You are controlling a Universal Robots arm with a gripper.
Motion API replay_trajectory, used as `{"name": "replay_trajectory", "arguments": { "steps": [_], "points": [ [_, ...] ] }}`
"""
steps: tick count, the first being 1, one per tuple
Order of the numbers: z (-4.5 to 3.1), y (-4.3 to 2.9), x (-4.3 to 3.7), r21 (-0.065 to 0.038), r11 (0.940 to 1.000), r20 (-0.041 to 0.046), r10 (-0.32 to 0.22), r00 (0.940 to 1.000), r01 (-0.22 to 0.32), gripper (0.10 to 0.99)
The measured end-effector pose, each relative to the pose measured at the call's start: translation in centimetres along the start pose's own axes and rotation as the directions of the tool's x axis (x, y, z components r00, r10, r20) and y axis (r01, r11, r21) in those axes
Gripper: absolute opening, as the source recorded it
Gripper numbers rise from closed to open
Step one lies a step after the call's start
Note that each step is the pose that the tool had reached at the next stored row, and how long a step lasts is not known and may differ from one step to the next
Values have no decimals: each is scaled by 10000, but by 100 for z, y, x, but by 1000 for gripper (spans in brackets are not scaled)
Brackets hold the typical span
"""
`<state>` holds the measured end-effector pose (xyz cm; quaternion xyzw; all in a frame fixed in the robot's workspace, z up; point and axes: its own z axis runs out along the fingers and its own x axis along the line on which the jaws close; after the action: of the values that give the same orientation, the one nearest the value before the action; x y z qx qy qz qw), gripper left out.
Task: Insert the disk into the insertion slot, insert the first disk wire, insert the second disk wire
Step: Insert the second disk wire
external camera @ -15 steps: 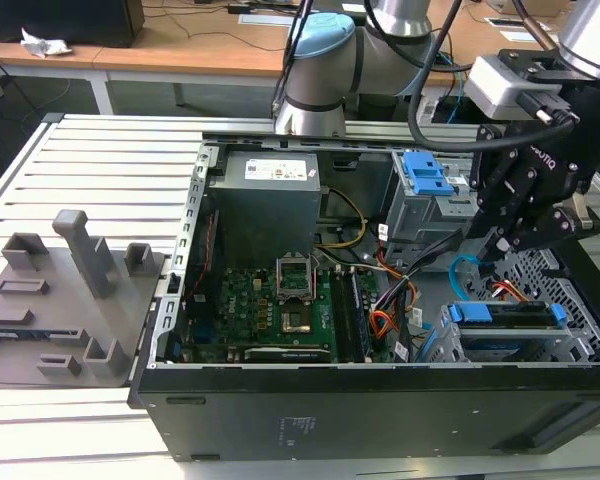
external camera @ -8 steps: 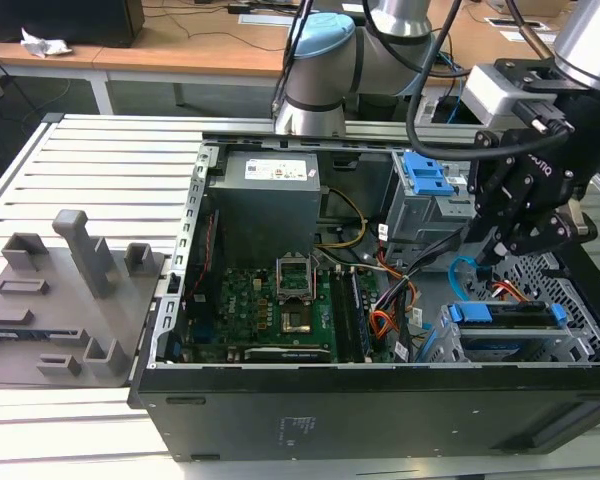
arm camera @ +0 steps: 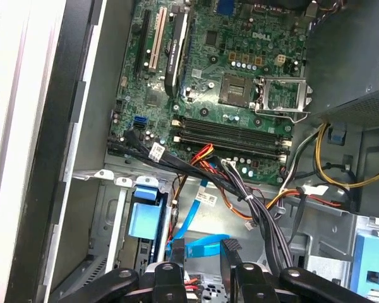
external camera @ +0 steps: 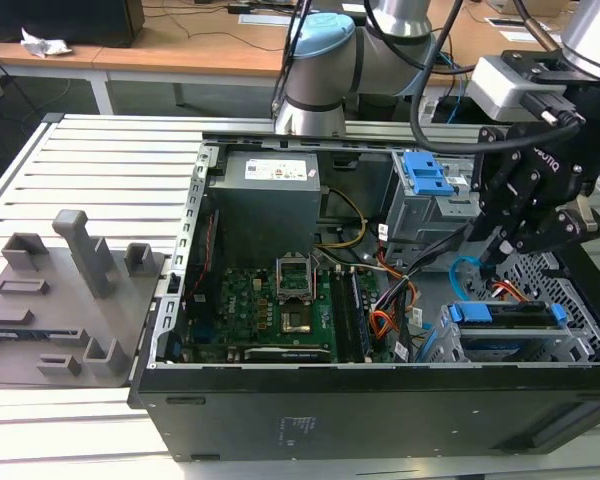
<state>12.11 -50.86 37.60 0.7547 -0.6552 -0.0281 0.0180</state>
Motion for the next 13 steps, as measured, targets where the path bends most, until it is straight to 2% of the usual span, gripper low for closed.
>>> {"name": "replay_trajectory", "arguments": {
  "steps": [1, 4, 10, 11, 12, 13],
  "points": [
    [-42, 3, -1, 0, 10000, 1, -2, 10000, 2, 361],
    [-50, 9, 37, 0, 10000, 1, -31, 10000, 31, 361],
    [67, 5, 66, -18, 9999, -24, -100, 9999, 100, 361],
    [74, 4, 66, -23, 9999, -52, -107, 9999, 107, 361],
    [84, 4, 67, -36, 9999, -139, -122, 9998, 121, 361],
    [100, 3, 68, -58, 9999, -276, -155, 9995, 154, 361]
  ]
}}
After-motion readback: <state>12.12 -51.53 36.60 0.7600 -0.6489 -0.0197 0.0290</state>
